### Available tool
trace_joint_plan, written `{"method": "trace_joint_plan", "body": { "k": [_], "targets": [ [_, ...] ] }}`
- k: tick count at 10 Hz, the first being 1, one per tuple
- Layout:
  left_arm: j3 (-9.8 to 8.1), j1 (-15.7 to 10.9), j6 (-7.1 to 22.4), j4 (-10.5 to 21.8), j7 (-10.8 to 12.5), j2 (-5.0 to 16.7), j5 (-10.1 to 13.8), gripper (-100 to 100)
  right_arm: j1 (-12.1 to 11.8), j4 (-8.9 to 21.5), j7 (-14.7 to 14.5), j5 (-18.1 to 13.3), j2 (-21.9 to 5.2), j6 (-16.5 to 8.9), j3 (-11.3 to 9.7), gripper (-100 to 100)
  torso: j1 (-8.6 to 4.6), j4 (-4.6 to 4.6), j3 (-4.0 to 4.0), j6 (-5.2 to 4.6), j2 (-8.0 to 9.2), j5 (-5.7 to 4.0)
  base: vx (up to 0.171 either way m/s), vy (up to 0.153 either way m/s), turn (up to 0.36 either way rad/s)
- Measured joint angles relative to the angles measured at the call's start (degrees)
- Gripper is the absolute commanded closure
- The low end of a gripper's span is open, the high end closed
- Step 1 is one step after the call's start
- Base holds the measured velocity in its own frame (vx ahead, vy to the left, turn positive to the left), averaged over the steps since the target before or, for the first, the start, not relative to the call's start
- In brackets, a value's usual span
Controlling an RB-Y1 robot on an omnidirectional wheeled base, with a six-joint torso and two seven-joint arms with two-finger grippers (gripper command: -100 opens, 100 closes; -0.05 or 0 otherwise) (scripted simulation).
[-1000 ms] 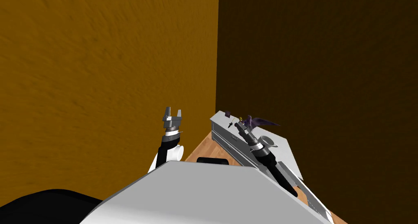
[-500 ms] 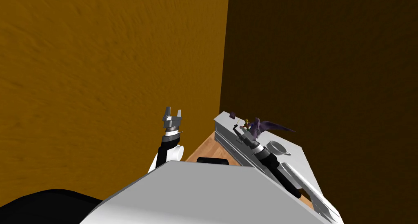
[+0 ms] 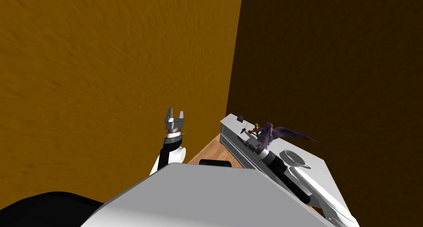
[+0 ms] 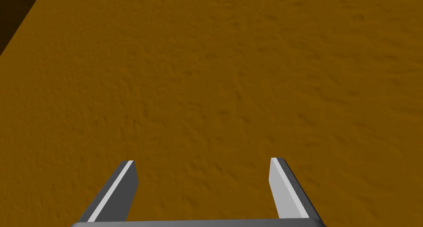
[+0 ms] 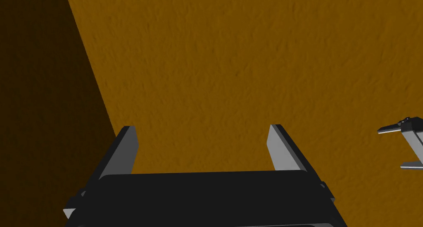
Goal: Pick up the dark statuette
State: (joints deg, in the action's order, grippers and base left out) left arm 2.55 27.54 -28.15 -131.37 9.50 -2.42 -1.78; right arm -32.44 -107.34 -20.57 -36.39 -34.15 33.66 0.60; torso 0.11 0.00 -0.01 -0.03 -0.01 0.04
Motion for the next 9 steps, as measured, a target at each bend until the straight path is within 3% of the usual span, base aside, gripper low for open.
{"method": "trace_joint_plan", "body": {
  "k": [4, 6, 9],
  "targets": [
    [0.0, 0.0, 0.0, 0.0, 0.0, 0.0, 0.0, 0, 0.6, 3.9, -2.7, -6.0, -3.6, -0.2, 1.1, -100, -0.02, -0.01, 0.01, 0.04, 0.01, 0.0, 0.01, 0.025, 0.17],
    [0.0, 0.0, 0.0, 0.0, 0.0, 0.0, 0.0, 0, 0.7, 5.4, -4.3, -8.9, -3.9, 0.1, 1.3, -100, -0.07, -0.01, 0.02, -0.02, 0.04, -0.02, 0.009, 0.013, 0.104],
    [0.0, 0.0, 0.0, 0.0, 0.0, 0.0, 0.0, 0, 1.3, 10.1, -7.6, -13.7, -6.3, 1.2, 2.8, -100, -0.06, -0.01, 0.01, 0.03, 0.02, -0.01, 0.008, 0.014, 0.178]
  ]
}}
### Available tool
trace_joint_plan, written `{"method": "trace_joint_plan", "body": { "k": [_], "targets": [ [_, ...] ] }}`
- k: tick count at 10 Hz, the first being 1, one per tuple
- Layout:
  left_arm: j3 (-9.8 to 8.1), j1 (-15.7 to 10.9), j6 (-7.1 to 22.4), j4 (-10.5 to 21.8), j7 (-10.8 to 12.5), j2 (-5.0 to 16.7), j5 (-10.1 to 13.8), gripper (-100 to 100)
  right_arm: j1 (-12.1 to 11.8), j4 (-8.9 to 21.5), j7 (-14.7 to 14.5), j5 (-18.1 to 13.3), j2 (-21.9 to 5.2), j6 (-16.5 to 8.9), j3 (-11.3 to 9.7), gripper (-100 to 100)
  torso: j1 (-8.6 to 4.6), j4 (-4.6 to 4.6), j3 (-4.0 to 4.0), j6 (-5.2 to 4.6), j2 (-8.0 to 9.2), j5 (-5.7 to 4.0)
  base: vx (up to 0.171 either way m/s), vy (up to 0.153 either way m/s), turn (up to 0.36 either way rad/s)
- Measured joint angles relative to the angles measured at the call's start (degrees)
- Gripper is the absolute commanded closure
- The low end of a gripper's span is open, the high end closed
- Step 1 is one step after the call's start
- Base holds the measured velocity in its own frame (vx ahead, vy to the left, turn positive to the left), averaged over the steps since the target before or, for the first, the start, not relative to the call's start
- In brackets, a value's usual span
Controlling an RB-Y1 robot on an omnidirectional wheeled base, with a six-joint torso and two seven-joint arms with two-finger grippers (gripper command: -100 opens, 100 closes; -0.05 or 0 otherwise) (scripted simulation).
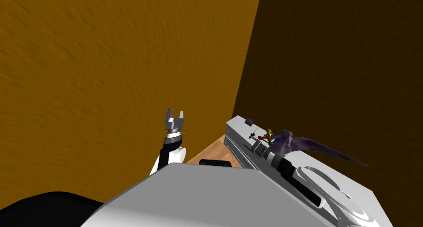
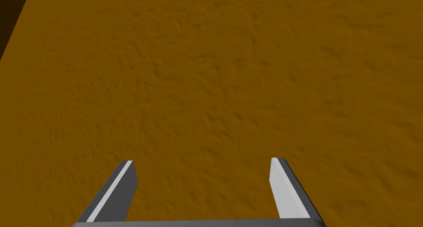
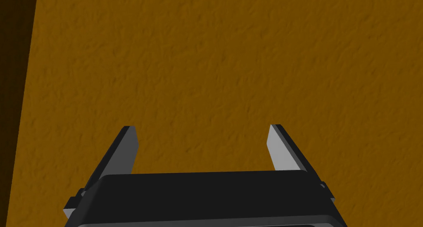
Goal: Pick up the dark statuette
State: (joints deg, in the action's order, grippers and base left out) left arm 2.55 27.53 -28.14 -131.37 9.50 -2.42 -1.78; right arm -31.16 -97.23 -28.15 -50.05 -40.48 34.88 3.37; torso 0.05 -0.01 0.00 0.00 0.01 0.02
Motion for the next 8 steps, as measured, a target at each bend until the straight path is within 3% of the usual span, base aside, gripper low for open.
{"method": "trace_joint_plan", "body": {
  "k": [4, 6, 8],
  "targets": [
    [-0.01, 0.0, 0.0, 0.0, 0.0, 0.0, 0.0, 0, 0.6, 3.1, -2.6, -6.6, -2.1, 0.1, 0.9, -100, -0.04, 0.0, 0.01, -0.06, 0.03, -0.01, 0.004, 0.004, 0.089],
    [0.0, 0.0, 0.0, 0.0, 0.0, 0.0, 0.0, 0, -0.1, 3.9, -3.8, -9.3, -3.0, 0.2, 1.7, -100, -0.03, -0.01, 0.03, -0.01, 0.04, 0.0, 0.001, 0.005, 0.2],
    [0.0, 0.0, 0.0, 0.0, 0.0, 0.0, 0.0, 0, 0.9, 6.2, -5.5, -13.2, -4.2, 0.3, 2.1, -100, -0.05, -0.01, 0.02, -0.01, 0.03, -0.01, -0.001, 0.0, 0.201]
  ]
}}
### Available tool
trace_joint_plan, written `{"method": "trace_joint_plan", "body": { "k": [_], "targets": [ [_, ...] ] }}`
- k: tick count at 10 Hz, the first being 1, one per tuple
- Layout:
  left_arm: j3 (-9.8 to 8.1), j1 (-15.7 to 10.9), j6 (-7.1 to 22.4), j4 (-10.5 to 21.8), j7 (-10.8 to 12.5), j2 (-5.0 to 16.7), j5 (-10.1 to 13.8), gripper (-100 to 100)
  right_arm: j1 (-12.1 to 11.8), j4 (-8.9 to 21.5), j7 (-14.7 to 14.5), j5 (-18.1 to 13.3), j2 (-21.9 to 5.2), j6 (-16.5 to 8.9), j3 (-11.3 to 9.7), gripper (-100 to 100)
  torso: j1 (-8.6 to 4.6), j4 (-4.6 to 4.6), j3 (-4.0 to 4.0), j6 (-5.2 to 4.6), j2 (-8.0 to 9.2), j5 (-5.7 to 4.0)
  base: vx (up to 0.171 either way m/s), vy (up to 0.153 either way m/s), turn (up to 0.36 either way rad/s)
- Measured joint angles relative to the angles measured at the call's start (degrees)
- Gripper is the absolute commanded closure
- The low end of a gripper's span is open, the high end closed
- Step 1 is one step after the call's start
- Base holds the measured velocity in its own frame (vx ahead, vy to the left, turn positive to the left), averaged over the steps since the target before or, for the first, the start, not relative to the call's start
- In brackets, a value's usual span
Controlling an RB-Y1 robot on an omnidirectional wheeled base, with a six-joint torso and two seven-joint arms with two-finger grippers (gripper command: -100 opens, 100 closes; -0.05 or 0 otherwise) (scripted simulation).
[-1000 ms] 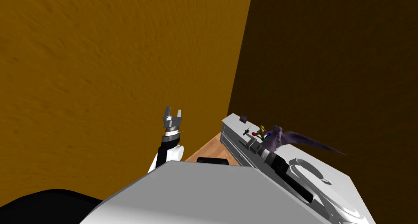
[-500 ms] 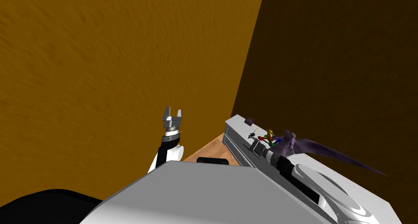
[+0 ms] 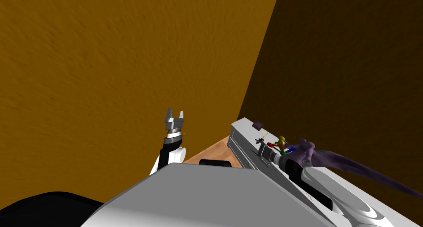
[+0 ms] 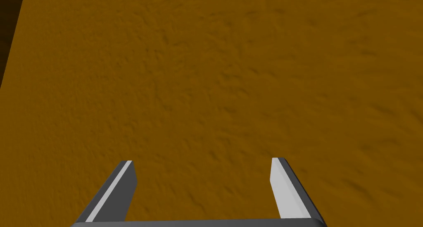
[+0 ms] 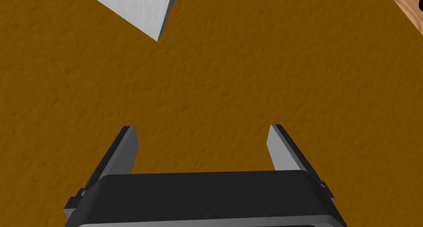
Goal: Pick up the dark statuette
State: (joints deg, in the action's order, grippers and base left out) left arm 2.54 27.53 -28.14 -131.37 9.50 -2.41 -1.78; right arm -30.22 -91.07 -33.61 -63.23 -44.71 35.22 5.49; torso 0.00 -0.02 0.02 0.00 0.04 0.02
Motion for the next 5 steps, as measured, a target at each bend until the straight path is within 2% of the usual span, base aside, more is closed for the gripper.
{"method": "trace_joint_plan", "body": {
  "k": [1, 2, 5],
  "targets": [
    [-0.01, 0.0, 0.0, 0.0, 0.0, 0.0, 0.0, 0, 0.4, 1.4, -0.7, -1.8, -0.6, 0.4, 0.5, -100, -0.02, 0.0, 0.0, -0.06, 0.01, -0.01, 0.001, -0.004, -0.01],
    [-0.01, 0.0, 0.0, 0.0, 0.0, 0.0, 0.0, 0, 0.2, 1.7, -1.0, -3.0, -0.6, 0.5, 0.7, -100, -0.01, 0.0, 0.01, -0.08, 0.03, -0.01, -0.006, 0.003, 0.252],
    [0.0, 0.0, 0.0, 0.0, 0.0, 0.0, 0.0, 0, 1.8, 7.4, -4.8, -7.7, -2.2, 2.5, 2.8, -100, -0.04, 0.0, 0.01, -0.02, 0.03, -0.01, -0.007, -0.008, 0.194]
  ]
}}
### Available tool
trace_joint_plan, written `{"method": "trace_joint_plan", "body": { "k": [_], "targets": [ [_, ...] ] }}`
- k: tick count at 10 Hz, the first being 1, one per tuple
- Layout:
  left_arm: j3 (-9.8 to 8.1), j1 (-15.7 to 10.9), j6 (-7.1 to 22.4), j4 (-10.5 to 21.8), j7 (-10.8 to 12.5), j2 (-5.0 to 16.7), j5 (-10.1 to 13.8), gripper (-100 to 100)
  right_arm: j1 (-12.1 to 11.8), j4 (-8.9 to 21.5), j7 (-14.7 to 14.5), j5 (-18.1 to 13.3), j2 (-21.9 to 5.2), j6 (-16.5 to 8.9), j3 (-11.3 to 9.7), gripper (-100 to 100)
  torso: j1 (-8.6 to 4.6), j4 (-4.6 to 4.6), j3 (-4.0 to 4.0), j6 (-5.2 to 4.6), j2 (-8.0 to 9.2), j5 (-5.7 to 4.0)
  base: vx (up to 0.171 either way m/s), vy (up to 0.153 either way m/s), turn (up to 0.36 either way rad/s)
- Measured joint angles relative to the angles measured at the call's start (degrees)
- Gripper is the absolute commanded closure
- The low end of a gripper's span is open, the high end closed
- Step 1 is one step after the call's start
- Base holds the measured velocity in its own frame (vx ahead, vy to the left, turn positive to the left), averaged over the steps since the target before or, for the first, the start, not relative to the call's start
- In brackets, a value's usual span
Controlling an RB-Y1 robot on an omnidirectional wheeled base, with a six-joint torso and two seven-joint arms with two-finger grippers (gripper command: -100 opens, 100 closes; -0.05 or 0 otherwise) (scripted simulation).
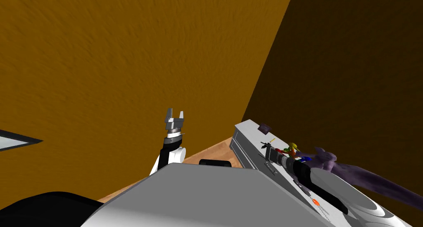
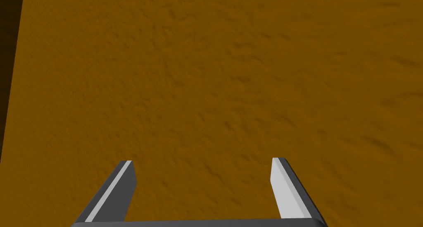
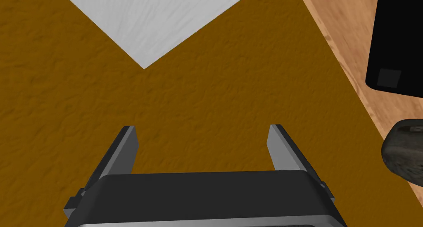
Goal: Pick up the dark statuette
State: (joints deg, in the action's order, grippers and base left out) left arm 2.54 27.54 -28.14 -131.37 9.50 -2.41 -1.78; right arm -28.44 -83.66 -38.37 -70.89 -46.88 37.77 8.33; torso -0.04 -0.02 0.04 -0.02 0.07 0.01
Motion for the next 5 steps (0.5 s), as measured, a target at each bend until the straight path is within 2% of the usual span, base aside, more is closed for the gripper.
{"method": "trace_joint_plan", "body": {
  "k": [1, 3, 4, 5],
  "targets": [
    [-0.01, 0.0, 0.0, 0.0, 0.0, 0.0, 0.0, 0, 0.0, 0.5, -0.6, -1.7, -0.4, 0.2, 0.3, -100, 0.0, 0.0, 0.01, -0.05, 0.01, -0.01, -0.003, -0.007, -0.023],
    [0.0, 0.0, 0.0, 0.0, 0.0, 0.0, 0.0, 0, -0.1, 1.5, -1.3, -4.8, -1.0, 0.2, 1.0, -100, 0.02, -0.01, 0.02, 0.0, 0.03, 0.0, -0.013, -0.007, 0.21],
    [-0.01, 0.0, 0.0, 0.0, 0.0, 0.0, 0.0, 0, 0.4, 2.6, -1.9, -6.6, -1.2, 0.5, 1.2, -100, 0.01, 0.0, 0.01, -0.04, 0.02, -0.01, -0.003, -0.007, 0.003],
    [-0.01, 0.0, 0.0, 0.0, 0.0, 0.0, 0.0, 0, 0.6, 3.1, -2.2, -7.7, -1.3, 0.6, 1.3, -100, 0.02, 0.0, 0.01, -0.08, 0.02, -0.01, -0.014, -0.003, 0.265]
  ]
}}
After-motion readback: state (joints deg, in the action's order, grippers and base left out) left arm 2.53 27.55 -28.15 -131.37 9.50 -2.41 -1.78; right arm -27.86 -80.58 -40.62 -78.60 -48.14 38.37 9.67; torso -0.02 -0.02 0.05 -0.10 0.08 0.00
